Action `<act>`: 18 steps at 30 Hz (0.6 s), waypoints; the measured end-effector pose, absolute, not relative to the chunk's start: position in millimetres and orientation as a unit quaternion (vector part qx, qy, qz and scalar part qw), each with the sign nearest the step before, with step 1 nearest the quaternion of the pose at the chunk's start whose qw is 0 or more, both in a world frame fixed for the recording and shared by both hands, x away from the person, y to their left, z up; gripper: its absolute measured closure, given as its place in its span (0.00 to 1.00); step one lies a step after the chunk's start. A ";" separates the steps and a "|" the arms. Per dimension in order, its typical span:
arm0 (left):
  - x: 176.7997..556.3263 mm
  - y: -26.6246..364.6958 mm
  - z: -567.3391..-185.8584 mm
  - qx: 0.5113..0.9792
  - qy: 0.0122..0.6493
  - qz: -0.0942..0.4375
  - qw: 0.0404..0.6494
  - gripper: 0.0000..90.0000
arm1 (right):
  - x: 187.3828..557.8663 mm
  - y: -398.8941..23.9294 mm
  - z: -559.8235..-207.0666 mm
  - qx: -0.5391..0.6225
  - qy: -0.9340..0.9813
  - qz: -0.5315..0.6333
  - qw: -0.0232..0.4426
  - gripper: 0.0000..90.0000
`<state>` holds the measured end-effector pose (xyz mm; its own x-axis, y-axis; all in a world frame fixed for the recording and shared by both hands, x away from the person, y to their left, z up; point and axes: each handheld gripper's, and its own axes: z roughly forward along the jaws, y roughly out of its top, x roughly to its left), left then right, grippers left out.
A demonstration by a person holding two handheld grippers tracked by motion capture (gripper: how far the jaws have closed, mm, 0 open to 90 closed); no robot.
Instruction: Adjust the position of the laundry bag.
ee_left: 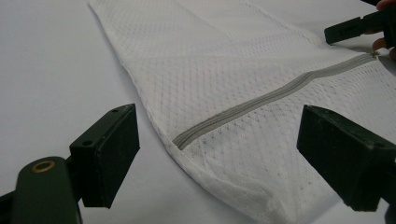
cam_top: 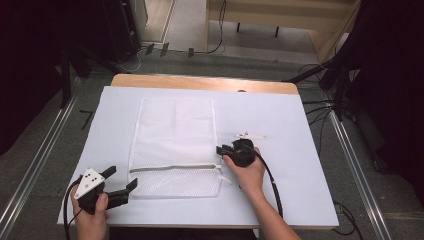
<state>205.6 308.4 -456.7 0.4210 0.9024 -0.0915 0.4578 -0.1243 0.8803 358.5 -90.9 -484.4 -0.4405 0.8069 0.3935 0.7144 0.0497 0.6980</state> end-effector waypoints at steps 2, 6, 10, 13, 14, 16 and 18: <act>204.8 308.2 -456.8 0.708 0.481 0.244 0.455 0.14 | 359.1 -86.5 -485.1 0.524 0.723 0.447 0.048 0.80; 203.5 308.9 -457.0 0.711 0.479 0.244 0.454 0.14 | 357.6 -80.2 -484.5 0.518 0.733 0.437 0.062 0.87; 202.6 310.5 -456.6 0.706 0.483 0.246 0.455 0.14 | 358.1 -83.2 -484.5 0.526 0.732 0.429 0.061 1.00; 202.4 311.1 -456.4 0.708 0.482 0.244 0.455 0.14 | 357.1 -83.6 -483.5 0.524 0.735 0.426 0.064 1.00; 202.3 310.8 -456.3 0.707 0.482 0.245 0.456 0.14 | 356.3 -83.8 -483.0 0.523 0.736 0.424 0.068 1.00; 202.5 310.5 -456.1 0.707 0.482 0.246 0.456 0.14 | 354.6 -85.9 -481.6 0.522 0.737 0.423 0.074 1.00; 203.1 309.9 -456.0 0.707 0.481 0.245 0.457 0.14 | 353.3 -88.3 -481.0 0.524 0.736 0.421 0.078 1.00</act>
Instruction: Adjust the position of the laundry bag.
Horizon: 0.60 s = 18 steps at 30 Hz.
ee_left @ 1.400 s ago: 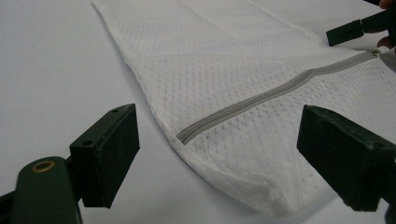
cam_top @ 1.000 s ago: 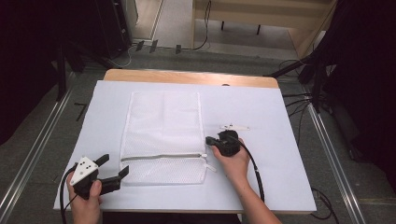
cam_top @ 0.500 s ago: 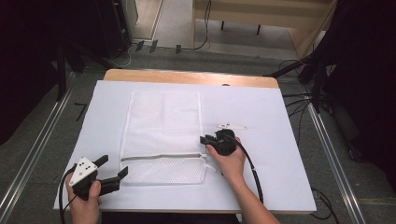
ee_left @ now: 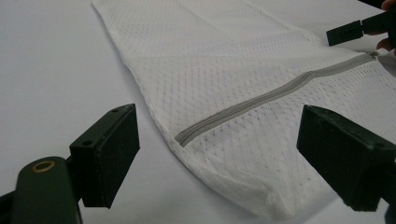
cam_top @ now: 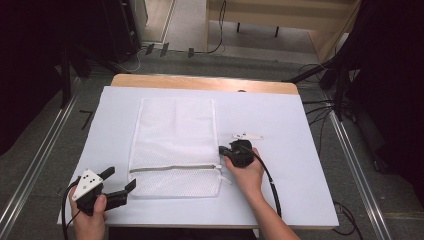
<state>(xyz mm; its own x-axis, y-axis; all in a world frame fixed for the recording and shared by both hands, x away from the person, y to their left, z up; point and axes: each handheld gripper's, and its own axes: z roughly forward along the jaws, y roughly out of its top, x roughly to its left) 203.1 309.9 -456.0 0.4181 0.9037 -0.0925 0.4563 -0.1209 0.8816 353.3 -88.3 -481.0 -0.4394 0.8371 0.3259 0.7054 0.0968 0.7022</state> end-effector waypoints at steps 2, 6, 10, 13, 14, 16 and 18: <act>203.5 309.7 -455.8 0.708 0.480 0.244 0.458 0.14 | 352.0 -91.8 -480.4 0.524 0.737 0.420 0.081 1.00; 205.0 308.7 -455.4 0.708 0.478 0.243 0.460 0.14 | 348.2 -98.8 -478.5 0.528 0.729 0.430 0.072 1.00; 208.0 306.4 -454.7 0.708 0.476 0.242 0.463 0.14 | 349.9 -99.0 -478.9 0.524 0.726 0.441 0.053 0.92; 208.7 303.6 -455.2 0.711 0.473 0.241 0.461 0.14 | 353.5 -96.7 -481.6 0.527 0.717 0.453 0.050 0.83; 208.7 303.6 -455.2 0.711 0.473 0.241 0.461 0.14 | 353.5 -96.7 -481.6 0.527 0.717 0.453 0.050 0.83; 208.2 303.8 -455.3 0.712 0.473 0.240 0.461 0.14 | 354.9 -93.5 -484.4 0.522 0.725 0.446 0.050 0.80; 208.1 304.1 -455.5 0.711 0.473 0.239 0.462 0.14 | 354.8 -90.8 -485.2 0.523 0.725 0.446 0.052 0.79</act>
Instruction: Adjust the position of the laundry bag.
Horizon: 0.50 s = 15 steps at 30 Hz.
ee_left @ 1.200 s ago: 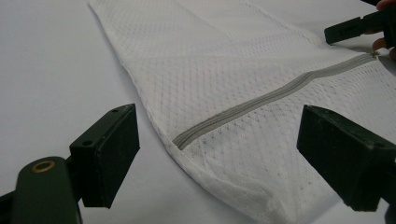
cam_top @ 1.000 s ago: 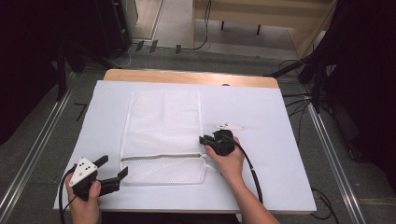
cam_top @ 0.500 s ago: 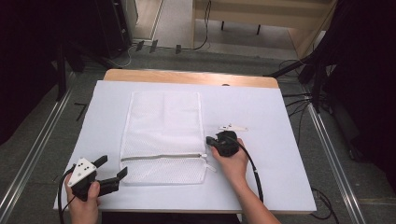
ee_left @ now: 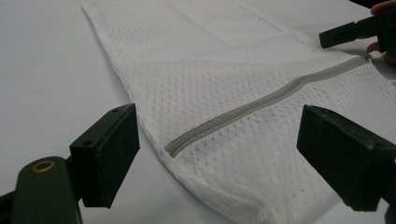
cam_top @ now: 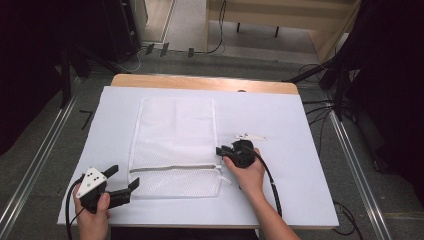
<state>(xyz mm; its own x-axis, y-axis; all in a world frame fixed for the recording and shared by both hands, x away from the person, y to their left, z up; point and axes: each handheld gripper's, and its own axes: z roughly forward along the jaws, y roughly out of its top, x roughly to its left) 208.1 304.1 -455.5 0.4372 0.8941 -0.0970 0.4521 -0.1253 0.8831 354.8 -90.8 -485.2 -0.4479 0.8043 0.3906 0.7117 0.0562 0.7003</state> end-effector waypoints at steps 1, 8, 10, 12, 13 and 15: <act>207.6 305.1 -455.7 0.712 0.474 0.239 0.460 0.14 | 354.8 -89.6 -484.9 0.521 0.727 0.444 0.050 0.79; 205.5 306.1 -455.6 0.710 0.476 0.242 0.459 0.14 | 350.4 -78.3 -484.4 0.509 0.740 0.435 0.061 0.91; 204.6 306.4 -455.7 0.709 0.477 0.242 0.459 0.14 | 350.3 -77.4 -484.9 0.506 0.744 0.431 0.067 1.00; 204.2 307.1 -455.3 0.709 0.478 0.243 0.459 0.14 | 350.2 -78.4 -484.4 0.507 0.745 0.430 0.062 1.00; 204.1 308.1 -455.2 0.708 0.478 0.243 0.459 0.14 | 349.9 -78.8 -484.0 0.508 0.745 0.428 0.061 1.00; 204.2 308.7 -455.4 0.707 0.480 0.243 0.460 0.14 | 349.2 -80.1 -483.2 0.507 0.746 0.427 0.061 1.00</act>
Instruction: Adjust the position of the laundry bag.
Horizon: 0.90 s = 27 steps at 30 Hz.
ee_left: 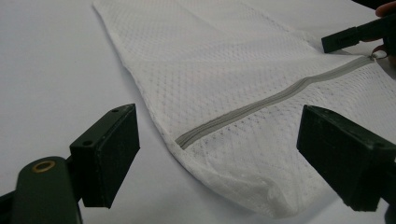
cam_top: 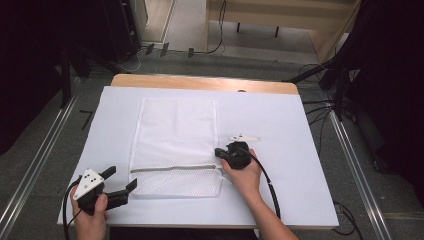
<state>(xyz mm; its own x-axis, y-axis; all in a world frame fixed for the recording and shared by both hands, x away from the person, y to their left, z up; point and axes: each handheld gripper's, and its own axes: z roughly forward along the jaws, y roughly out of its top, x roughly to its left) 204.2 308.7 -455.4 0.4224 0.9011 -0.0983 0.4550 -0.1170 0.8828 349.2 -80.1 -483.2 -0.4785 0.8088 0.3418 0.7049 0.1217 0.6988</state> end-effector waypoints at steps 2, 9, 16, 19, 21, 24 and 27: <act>204.4 309.0 -455.4 0.707 0.480 0.243 0.460 0.14 | 348.0 -81.9 -481.8 0.508 0.746 0.427 0.061 1.00; 207.1 306.8 -454.6 0.707 0.477 0.239 0.465 0.14 | 338.4 -94.0 -474.9 0.503 0.748 0.425 0.076 1.00; 212.7 298.1 -453.6 0.716 0.465 0.229 0.468 0.14 | 330.0 -115.9 -475.2 0.511 0.745 0.420 0.082 1.00; 214.4 295.0 -453.6 0.715 0.461 0.225 0.474 0.14 | 325.8 -125.7 -474.6 0.516 0.743 0.418 0.085 1.00; 216.0 292.2 -453.1 0.717 0.458 0.222 0.476 0.14 | 322.8 -132.5 -473.6 0.519 0.742 0.416 0.089 1.00; 218.0 288.4 -452.2 0.720 0.453 0.218 0.478 0.14 | 320.3 -140.0 -473.0 0.521 0.739 0.418 0.092 1.00; 220.4 284.8 -451.8 0.721 0.449 0.215 0.482 0.14 | 316.7 -150.3 -471.5 0.528 0.734 0.417 0.092 1.00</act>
<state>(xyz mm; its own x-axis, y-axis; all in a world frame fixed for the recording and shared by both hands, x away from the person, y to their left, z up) 220.4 284.8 -451.8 0.5050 0.8543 -0.1231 0.4402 -0.1322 0.8881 316.7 -150.3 -471.5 -0.4259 0.8517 0.3054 0.6982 0.0948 0.7096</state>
